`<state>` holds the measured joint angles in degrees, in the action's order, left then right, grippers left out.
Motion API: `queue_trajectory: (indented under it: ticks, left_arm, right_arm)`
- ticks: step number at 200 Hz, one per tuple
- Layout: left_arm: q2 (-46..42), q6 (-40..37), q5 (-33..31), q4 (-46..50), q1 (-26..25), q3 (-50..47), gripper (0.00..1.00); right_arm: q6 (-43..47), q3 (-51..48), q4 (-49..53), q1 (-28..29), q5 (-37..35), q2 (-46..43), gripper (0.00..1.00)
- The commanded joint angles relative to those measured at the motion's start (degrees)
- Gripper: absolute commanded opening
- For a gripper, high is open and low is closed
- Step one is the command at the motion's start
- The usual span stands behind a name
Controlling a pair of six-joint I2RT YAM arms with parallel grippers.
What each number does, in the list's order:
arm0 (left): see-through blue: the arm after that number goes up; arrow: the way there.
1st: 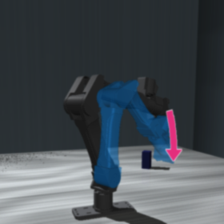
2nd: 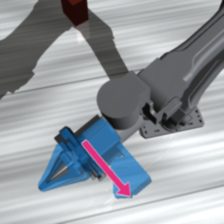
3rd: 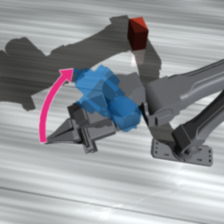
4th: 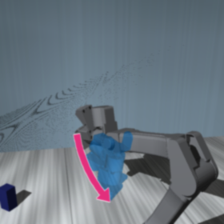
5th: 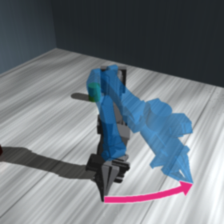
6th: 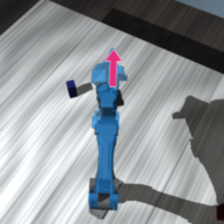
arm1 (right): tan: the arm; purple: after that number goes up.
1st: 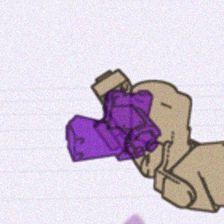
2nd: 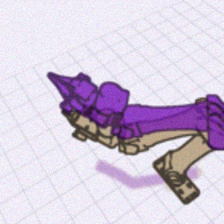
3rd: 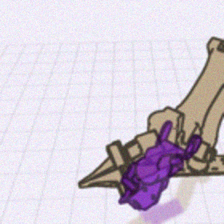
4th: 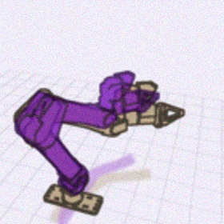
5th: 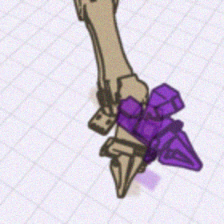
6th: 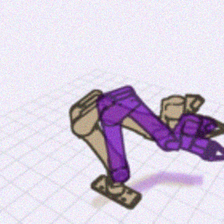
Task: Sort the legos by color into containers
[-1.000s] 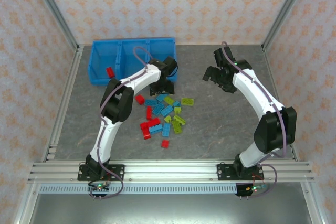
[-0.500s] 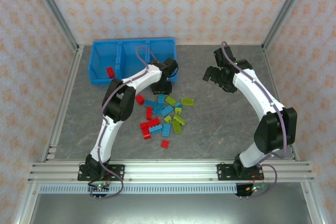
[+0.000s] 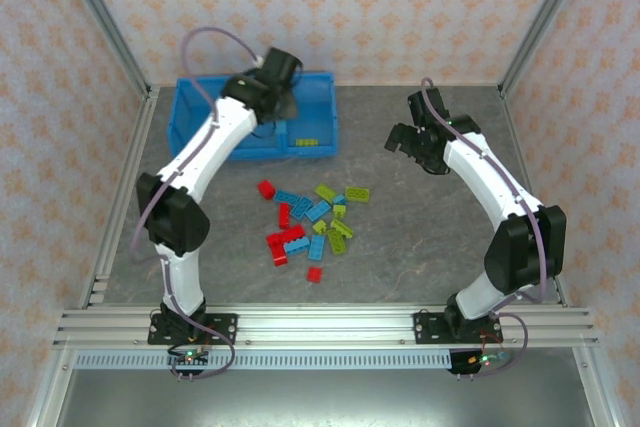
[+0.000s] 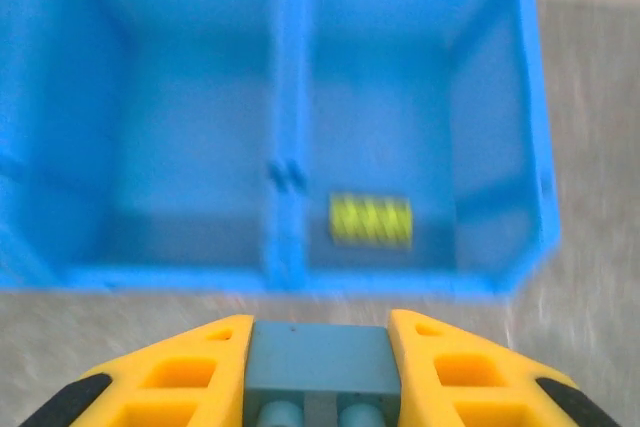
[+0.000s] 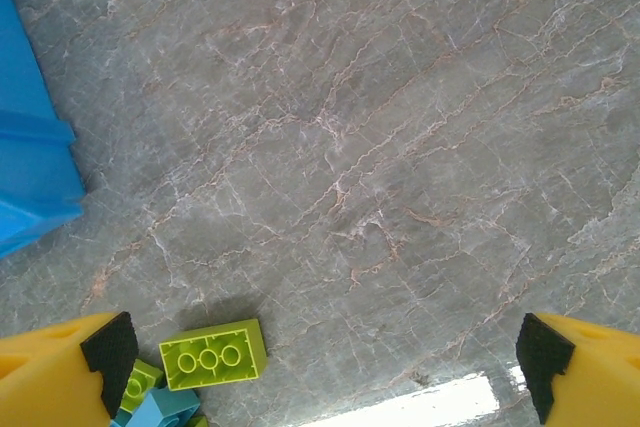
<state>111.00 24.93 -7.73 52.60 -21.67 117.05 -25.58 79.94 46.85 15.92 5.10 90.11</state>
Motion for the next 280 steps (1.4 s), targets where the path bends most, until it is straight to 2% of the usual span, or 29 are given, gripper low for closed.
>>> queue_trajectory:
  ticks: [1, 30, 54, 82, 99, 105, 125, 146, 170, 199, 224, 247, 263, 280]
  left_arm:
    - [4.69, -1.02, -10.14, -4.47, 5.17, 2.62, 0.11]
    - [17.39, -0.51, -9.12, -2.08, 9.38, 17.13, 0.13]
    - [25.24, -1.88, -6.14, -0.66, 10.57, 27.00, 0.22]
    - [27.65, -1.29, -4.09, 0.69, 11.22, 29.89, 0.32]
    - [26.61, -1.57, -3.11, 1.34, 11.19, 29.36, 0.47]
    - [25.89, -1.64, -2.71, 1.39, 11.18, 29.01, 0.49]
    - [22.48, -2.23, -1.16, 0.84, 10.97, 26.93, 0.52]
    - [17.66, -2.81, 0.84, 0.90, 10.01, 24.64, 0.56]
    - [9.98, -5.65, 1.14, 1.63, 6.85, 19.27, 0.58]
    - [-3.57, -11.16, 2.68, -1.82, 1.03, 3.83, 0.61]
    - [-13.65, -14.74, 1.40, -3.46, -2.93, -8.37, 0.62]
    - [-20.22, -13.27, 3.32, -3.80, -3.05, -16.48, 0.66]
    - [-23.77, -13.96, 5.60, -5.14, -3.07, -21.47, 0.74]
    - [-26.56, -15.76, 6.59, -6.20, -3.08, -25.42, 0.82]
  right_arm:
    - [0.68, -0.75, -1.63, -0.46, 0.19, -1.87, 0.99]
    - [2.92, -0.49, -1.94, -0.47, 1.28, -2.32, 0.99]
    - [6.95, -1.10, -2.20, -0.47, 5.35, -2.78, 0.99]
    - [10.22, -1.18, -1.08, -0.49, 9.41, -2.57, 0.99]
    - [12.63, -1.26, -0.94, -0.22, 12.69, -2.18, 0.99]
    - [13.56, -1.22, -0.63, 0.02, 13.74, -1.71, 0.99]
    - [16.79, -0.14, 2.00, 1.61, 14.56, 1.16, 0.99]
    - [18.60, 2.26, 5.38, 5.01, 10.43, 5.49, 0.99]
    - [17.67, 4.69, 7.09, 8.11, 8.99, 10.83, 0.99]
    - [12.19, 4.87, 4.54, 10.31, 9.95, 14.94, 0.99]
    - [5.80, 3.46, 1.46, 10.80, 10.38, 17.35, 0.99]
    - [-0.05, 1.40, -2.18, 11.18, 11.72, 18.28, 0.99]
    - [-1.10, 0.29, -6.13, 11.75, 11.16, 18.78, 0.99]
    - [-2.73, 2.03, -6.03, 11.85, 11.42, 21.68, 0.99]
